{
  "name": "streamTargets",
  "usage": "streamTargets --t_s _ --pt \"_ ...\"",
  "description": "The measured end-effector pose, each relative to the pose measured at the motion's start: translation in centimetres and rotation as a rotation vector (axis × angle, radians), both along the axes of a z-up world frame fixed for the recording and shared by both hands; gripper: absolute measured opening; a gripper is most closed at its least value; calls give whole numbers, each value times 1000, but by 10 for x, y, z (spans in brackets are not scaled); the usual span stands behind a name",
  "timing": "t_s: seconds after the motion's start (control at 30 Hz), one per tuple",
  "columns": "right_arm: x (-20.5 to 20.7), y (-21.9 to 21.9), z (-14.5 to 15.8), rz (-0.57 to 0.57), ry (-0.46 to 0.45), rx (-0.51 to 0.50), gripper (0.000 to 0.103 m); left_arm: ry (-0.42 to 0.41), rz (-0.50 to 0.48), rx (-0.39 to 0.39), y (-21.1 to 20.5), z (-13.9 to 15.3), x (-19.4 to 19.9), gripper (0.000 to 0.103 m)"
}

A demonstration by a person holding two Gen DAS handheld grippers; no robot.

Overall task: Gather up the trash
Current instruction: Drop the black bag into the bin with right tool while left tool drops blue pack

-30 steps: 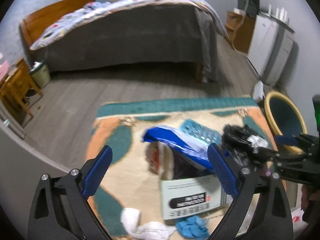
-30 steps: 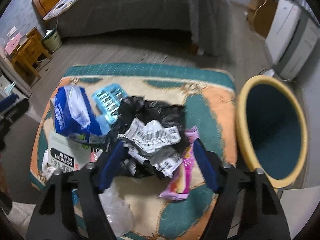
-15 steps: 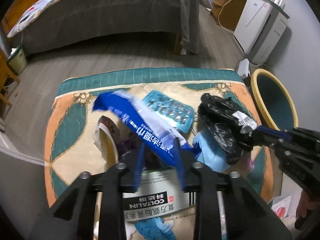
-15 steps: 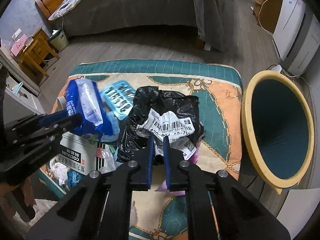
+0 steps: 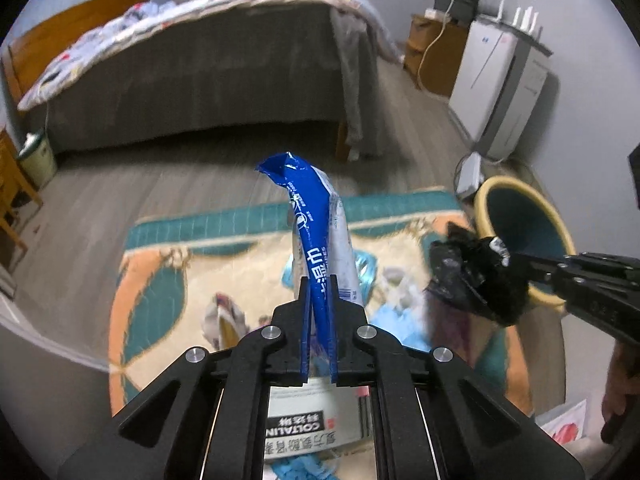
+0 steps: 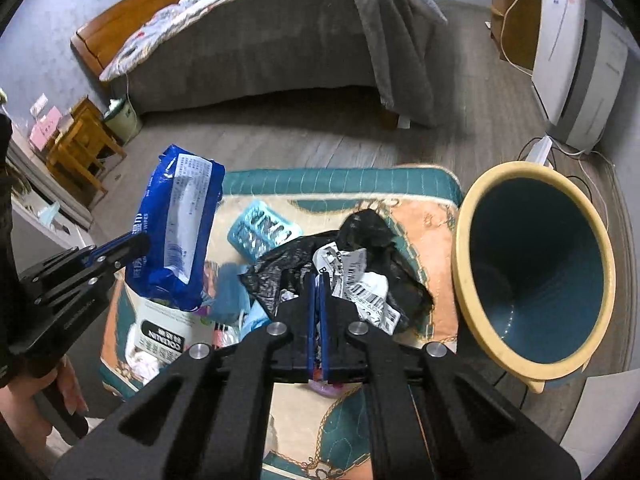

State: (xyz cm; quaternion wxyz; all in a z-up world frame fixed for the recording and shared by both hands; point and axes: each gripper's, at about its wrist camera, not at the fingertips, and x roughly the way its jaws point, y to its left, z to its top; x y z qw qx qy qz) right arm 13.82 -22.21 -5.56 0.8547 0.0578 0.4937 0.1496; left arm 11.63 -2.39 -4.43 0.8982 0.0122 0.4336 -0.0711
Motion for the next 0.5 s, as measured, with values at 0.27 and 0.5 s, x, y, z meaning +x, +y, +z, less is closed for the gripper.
streamTargets --t_s 0.27,0.5 --pt "4 -45 40 -104 -84 28 1 -107 -99 1 -34 37 -6 7" --pt "15 -103 64 -226 -130 -7 1 -122 -193 -28 -78 43 -1 7"
